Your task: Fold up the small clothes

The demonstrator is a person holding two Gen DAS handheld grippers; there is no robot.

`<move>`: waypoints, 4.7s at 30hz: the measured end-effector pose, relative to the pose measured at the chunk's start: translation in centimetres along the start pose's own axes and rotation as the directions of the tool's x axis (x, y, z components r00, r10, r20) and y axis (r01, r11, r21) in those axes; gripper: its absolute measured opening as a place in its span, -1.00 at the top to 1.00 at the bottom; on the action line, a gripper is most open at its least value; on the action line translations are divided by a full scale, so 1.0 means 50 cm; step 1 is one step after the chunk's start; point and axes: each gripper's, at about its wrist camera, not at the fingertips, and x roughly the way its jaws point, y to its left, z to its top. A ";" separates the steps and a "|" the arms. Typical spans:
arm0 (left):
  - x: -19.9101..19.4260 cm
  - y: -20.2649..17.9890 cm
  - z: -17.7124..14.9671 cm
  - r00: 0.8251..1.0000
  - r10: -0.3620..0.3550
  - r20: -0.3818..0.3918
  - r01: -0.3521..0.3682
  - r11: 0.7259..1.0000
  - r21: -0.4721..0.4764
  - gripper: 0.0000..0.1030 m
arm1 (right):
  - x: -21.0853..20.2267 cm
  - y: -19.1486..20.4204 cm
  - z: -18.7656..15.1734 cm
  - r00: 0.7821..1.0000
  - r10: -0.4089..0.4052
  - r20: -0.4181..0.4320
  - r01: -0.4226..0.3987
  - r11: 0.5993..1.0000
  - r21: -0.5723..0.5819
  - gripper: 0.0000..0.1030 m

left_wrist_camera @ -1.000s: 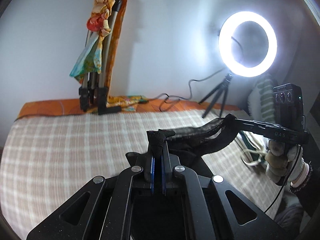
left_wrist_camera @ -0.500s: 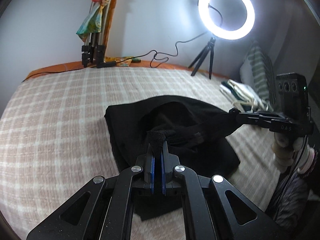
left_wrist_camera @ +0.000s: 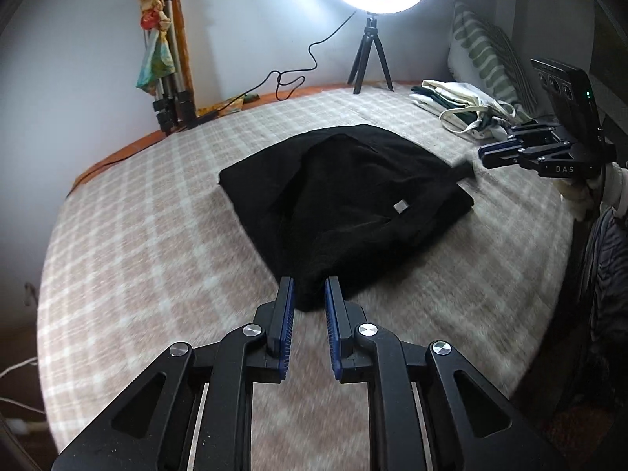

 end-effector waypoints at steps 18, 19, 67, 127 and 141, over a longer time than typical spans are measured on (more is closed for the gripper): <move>0.083 -0.126 0.088 0.989 -0.143 0.039 0.142 0.990 0.026 0.17 | 0.061 -0.058 0.008 0.988 0.146 -0.044 -0.127 0.947 0.296 0.39; 0.093 -0.140 0.091 0.988 -0.155 0.029 0.153 0.987 0.042 0.17 | 0.066 -0.067 0.006 0.985 0.165 -0.040 -0.143 0.934 0.327 0.42; 0.128 -0.035 0.020 0.986 -0.086 -0.140 0.086 0.996 -0.006 0.84 | 0.123 0.070 0.038 0.979 0.145 -0.146 -0.138 0.989 0.055 0.65; 0.293 0.264 0.158 0.954 -0.277 0.114 0.280 0.687 -0.671 0.93 | 0.280 -0.365 0.110 0.927 0.349 0.134 -0.323 0.566 0.758 0.41; 0.273 0.254 0.175 0.975 -0.176 0.136 0.222 0.752 -0.620 0.98 | 0.277 -0.333 0.139 0.963 0.259 0.076 -0.241 0.695 0.678 0.98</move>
